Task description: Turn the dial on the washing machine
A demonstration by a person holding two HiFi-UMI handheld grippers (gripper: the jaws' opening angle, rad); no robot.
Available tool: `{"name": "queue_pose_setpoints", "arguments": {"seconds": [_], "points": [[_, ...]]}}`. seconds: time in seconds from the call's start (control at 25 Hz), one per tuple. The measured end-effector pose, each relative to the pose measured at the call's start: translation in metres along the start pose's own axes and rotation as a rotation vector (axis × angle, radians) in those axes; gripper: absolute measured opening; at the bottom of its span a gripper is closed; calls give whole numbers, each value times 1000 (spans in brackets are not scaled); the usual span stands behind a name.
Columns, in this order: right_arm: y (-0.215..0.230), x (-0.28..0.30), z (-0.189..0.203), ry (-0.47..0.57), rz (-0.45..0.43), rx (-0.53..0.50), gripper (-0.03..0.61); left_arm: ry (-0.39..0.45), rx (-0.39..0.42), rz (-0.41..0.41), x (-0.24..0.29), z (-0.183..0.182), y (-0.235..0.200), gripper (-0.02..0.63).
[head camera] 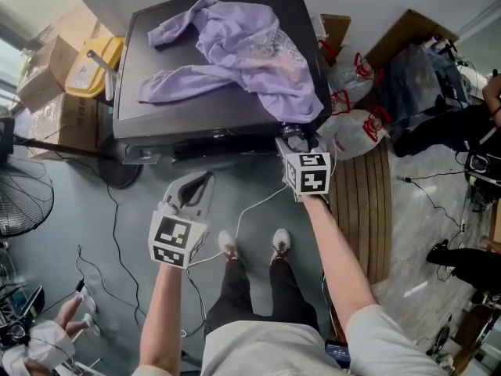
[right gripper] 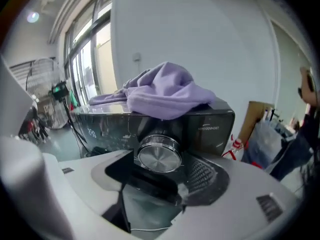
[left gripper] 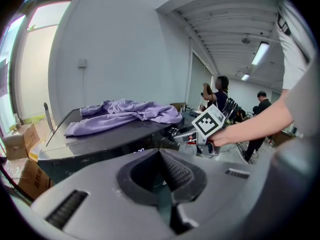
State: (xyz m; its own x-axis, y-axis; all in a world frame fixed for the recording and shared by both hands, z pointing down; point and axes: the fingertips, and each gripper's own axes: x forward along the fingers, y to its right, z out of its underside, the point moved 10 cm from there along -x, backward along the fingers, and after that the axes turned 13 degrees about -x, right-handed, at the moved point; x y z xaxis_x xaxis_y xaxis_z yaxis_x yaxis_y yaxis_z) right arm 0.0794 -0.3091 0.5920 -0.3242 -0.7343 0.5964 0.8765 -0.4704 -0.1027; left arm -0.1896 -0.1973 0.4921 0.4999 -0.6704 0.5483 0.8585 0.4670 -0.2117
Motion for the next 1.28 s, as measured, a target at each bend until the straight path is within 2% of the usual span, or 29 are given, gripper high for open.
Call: {"name": "queue_pose_setpoints", "arguments": {"seconds": [0.16,0.28,0.4,0.48,0.68,0.88,1.08,1.28], "points": [[-10,0,-3,-24,93,-178,308,3,44,-19,-4,3,1,9],[-15,2,-2,-53,118,-219,307,4,43,-23,-6,7,-1,9],[-11,5,2,-55,95,-126,291,14,55,-13,-6,6,2,9],[-5,5,6,-34,53,-39,287,17,73,-9,-5,5,4,9],[3,5,9,-8,-36,86,287,16,82,-4,-3,4,7,9],[11,5,15,25,-123,267,287,12,90,2,-1,3,9,9],[16,7,18,52,-179,365,287,10,83,1,1,5,8,9],[22,9,24,64,-259,536,287,17,59,-8,1,7,6,9]]}}
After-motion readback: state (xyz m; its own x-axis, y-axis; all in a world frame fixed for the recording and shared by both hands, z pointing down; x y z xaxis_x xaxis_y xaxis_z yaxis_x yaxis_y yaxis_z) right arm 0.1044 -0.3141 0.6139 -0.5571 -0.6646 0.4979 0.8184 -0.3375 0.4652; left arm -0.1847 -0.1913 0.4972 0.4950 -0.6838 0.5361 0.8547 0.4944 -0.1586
